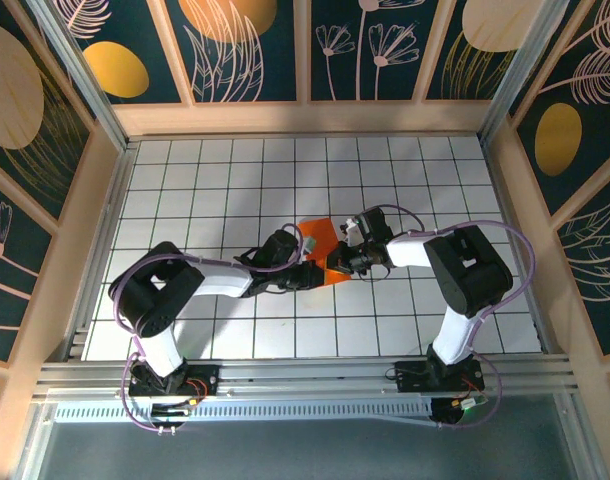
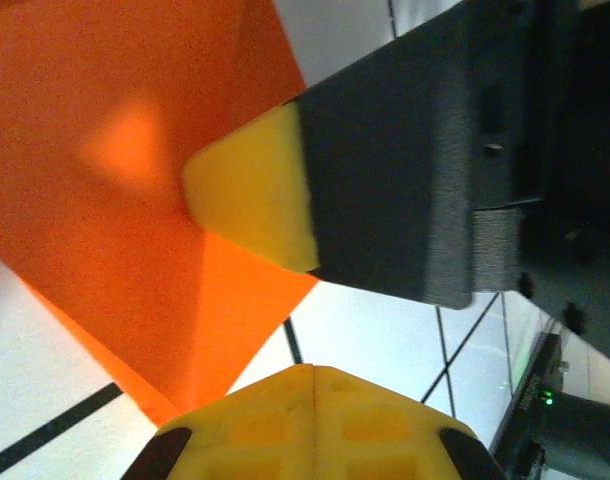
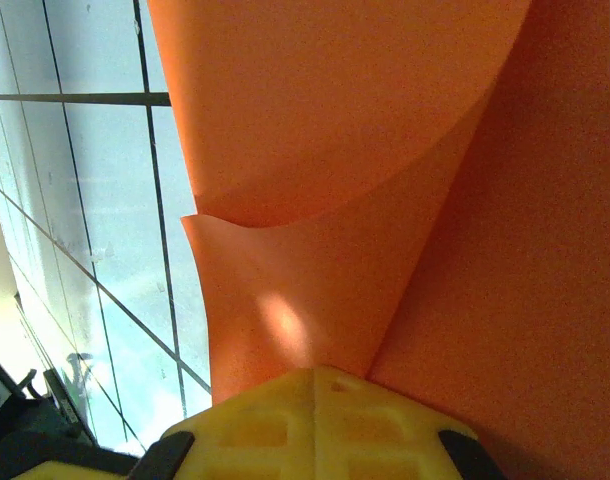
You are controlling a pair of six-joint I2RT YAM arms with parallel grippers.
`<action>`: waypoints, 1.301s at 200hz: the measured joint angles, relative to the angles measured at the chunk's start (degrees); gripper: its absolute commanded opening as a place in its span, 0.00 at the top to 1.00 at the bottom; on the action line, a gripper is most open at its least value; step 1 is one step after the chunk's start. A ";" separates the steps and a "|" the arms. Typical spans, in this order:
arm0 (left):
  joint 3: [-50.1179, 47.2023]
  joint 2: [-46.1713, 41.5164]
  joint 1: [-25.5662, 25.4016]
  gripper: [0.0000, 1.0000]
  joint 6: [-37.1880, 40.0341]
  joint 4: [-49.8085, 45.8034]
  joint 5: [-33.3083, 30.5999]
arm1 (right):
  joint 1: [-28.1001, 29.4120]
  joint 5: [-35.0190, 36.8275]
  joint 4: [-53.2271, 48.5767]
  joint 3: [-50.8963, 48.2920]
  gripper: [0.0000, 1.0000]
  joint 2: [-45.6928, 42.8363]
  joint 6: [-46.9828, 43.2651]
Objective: Fold a paper plane with a square sheet of paper (fold left side to right side)
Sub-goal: Fold the triangle a second time at the center of the table.
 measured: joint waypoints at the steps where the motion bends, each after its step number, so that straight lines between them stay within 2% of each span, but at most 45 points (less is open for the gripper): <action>1: 0.00 0.02 0.02 0.97 0.04 -0.04 -0.04 | 0.00 0.00 0.00 0.00 1.00 0.00 0.00; 260: -0.28 1.70 0.24 1.00 1.38 -2.25 -3.15 | 0.07 0.04 -1.36 0.57 1.00 -0.15 -0.44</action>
